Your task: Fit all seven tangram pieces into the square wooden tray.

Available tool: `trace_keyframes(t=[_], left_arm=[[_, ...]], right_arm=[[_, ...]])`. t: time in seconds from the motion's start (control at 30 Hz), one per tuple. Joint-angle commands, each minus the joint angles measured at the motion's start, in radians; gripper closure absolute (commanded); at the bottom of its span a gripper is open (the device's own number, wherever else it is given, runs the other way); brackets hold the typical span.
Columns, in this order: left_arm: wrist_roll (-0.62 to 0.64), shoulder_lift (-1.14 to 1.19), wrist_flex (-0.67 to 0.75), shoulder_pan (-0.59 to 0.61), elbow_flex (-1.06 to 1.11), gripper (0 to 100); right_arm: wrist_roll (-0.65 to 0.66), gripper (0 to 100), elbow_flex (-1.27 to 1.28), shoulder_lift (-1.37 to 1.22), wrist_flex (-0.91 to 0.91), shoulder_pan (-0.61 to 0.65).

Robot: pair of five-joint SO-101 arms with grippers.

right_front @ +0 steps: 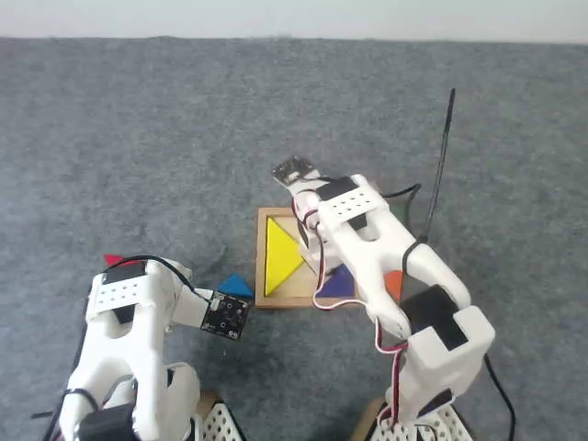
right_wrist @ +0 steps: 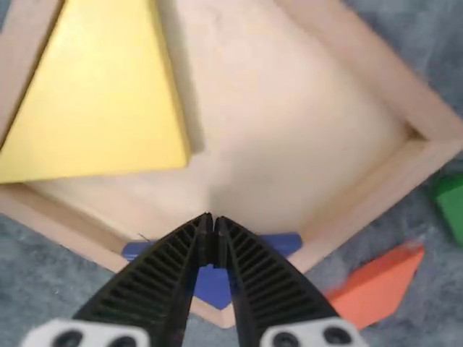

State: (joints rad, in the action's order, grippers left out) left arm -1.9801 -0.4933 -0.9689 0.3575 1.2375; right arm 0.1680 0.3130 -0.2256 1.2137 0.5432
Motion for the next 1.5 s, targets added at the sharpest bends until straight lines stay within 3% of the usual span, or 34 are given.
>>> trace_keyframes(t=[0.0, 0.4, 0.53, 0.7, 0.9, 1.03, 1.17, 1.3, 1.47], left_arm=[[0.006, -0.025, 0.012, 0.002, 0.002, 99], [0.006, -0.025, 0.012, 0.002, 0.002, 99], [0.006, -0.025, 0.012, 0.002, 0.002, 99], [0.006, -0.025, 0.012, 0.002, 0.002, 99], [0.008, -0.025, 0.011, 0.002, 0.002, 99], [0.012, -0.032, 0.002, 0.002, -0.002, 99], [0.014, -0.025, -0.114, 0.003, -0.077, 99], [0.063, -0.025, -0.241, 0.017, -0.193, 99], [0.141, -0.025, -0.316, 0.127, -0.331, 99]], right_arm=[[-0.052, 98.6, -0.044, 0.016, 0.053, 0.013], [-0.055, 98.5, -0.199, 0.302, 0.189, 0.008], [-0.048, 94.4, -0.199, 0.41, 0.277, -0.064], [0.069, 90.5, -0.1, 0.529, 0.352, -0.189], [0.066, 90.5, 0.206, 0.716, 0.202, -0.302], [-0.031, 90.2, 0.417, 0.776, -0.004, -0.302], [-0.169, 90.2, 0.506, 0.719, -0.15, -0.306], [-0.19, 90.2, 0.514, 0.602, -0.219, -0.354], [-0.198, 90.1, 0.5, 0.472, -0.248, -0.381]])
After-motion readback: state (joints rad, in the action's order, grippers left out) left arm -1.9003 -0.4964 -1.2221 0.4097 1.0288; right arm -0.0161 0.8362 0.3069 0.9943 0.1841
